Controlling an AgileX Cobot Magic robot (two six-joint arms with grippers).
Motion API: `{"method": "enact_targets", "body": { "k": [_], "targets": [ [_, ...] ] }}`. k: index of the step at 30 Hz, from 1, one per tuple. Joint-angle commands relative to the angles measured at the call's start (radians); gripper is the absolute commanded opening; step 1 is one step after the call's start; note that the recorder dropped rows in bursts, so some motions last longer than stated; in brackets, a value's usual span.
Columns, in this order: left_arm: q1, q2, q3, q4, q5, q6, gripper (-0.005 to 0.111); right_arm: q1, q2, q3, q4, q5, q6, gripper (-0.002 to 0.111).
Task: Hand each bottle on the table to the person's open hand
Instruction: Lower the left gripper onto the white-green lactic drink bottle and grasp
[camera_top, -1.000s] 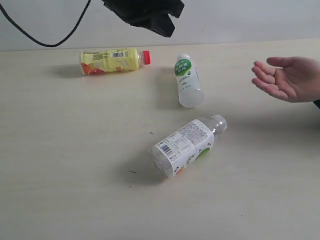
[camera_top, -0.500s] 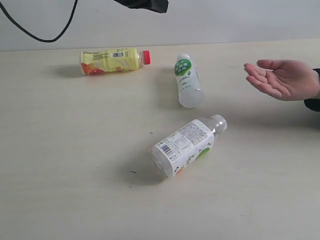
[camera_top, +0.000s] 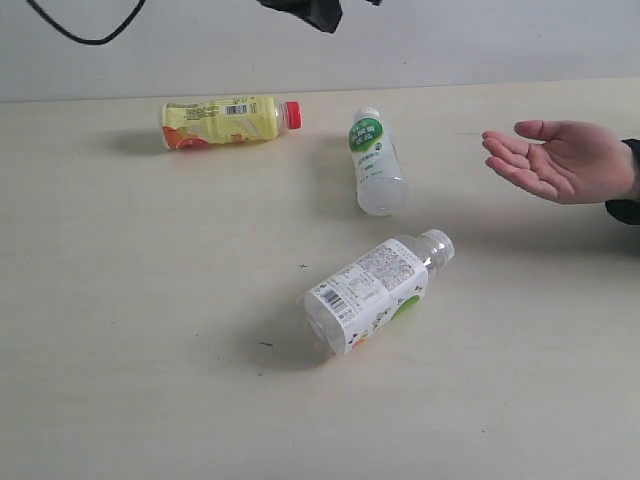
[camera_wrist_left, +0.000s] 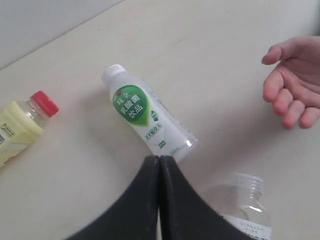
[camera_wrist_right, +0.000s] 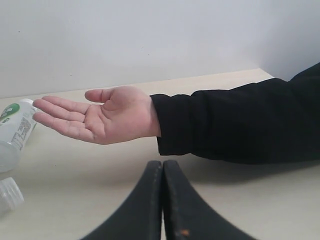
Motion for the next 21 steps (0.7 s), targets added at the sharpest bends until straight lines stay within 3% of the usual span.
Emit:
{"method": "enact_targets", "body": {
  "k": [1,4,9,13,16,19,21],
  "targets": [
    [-0.126,0.091,-0.133,0.284,0.056,-0.268,0.000,-0.007,-0.005,0.005,-0.001,-0.007,-0.003,0.000],
    [-0.166,0.158,-0.204,0.316,0.068,-0.379,0.000,-0.007,-0.005,0.005,-0.001,-0.007,-0.003,0.000],
    [-0.155,0.248,-0.238,0.332,0.015,-0.545,0.001,-0.007,-0.005,0.005,-0.001,-0.007,-0.003,0.000],
    [-0.140,0.305,-0.238,0.325,-0.028,-0.619,0.014,-0.007,-0.005,0.005,-0.001,-0.007,-0.003,0.000],
    [-0.138,0.348,-0.238,0.302,-0.054,-0.648,0.035,0.001,-0.005,0.005,-0.001,-0.007,-0.003,0.000],
    [-0.136,0.403,-0.238,0.287,-0.117,-0.665,0.077,0.053,-0.005,0.005,-0.001,-0.007,-0.001,0.000],
    [-0.136,0.428,-0.238,0.287,-0.155,-0.697,0.093,0.068,-0.005,0.005,-0.001,-0.007,-0.001,0.000]
  ]
}}
